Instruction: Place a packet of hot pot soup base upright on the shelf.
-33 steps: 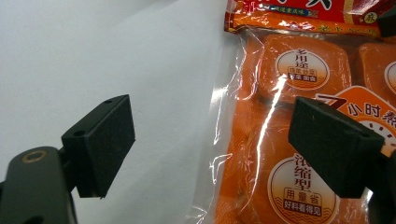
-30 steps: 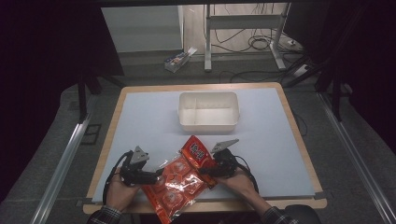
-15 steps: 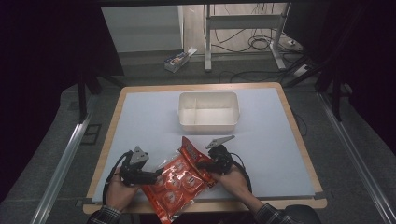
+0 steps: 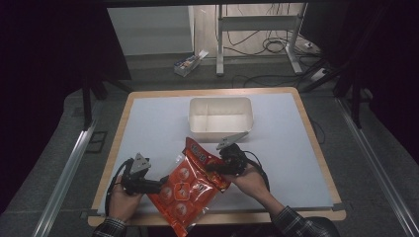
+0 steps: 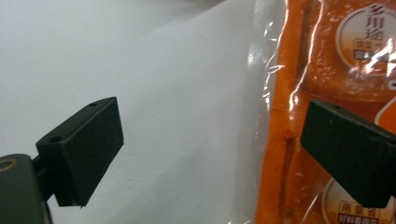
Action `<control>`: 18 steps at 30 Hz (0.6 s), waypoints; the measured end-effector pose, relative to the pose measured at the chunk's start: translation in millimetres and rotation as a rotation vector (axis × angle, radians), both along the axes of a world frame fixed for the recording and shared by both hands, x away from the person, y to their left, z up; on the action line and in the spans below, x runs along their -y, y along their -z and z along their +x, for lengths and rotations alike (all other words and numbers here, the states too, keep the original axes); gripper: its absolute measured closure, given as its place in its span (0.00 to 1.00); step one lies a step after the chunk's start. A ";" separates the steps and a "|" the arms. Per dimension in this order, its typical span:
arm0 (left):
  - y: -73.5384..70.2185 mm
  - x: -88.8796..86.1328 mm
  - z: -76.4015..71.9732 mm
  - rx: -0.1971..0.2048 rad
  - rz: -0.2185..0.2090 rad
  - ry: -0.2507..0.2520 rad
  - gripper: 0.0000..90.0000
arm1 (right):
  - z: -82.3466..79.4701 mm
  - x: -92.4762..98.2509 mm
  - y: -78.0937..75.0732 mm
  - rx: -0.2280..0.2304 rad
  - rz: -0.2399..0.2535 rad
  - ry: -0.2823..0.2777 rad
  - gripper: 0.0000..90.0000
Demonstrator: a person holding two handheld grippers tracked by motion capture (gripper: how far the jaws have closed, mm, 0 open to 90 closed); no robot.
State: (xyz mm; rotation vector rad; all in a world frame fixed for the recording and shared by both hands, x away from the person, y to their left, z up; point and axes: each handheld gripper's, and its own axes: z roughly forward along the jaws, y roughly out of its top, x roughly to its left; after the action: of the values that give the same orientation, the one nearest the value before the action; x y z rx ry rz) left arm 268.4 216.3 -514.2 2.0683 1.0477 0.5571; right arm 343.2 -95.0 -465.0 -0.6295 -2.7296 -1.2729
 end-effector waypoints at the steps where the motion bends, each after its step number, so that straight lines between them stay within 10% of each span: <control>1: 0.1 -0.4 0.2 0.003 0.006 -0.002 0.06 | -0.5 -1.0 -4.0 0.006 -0.010 -0.004 0.98; 18: 1.1 -1.2 1.1 0.001 0.004 -0.005 0.06 | 0.5 -0.1 -61.2 0.078 -0.020 -0.047 0.99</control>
State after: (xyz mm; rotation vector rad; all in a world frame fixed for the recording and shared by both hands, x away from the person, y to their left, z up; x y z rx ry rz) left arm 269.4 217.5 -515.2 2.0691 1.0525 0.5635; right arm 343.7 -94.9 -403.8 -0.5249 -2.8052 -1.2877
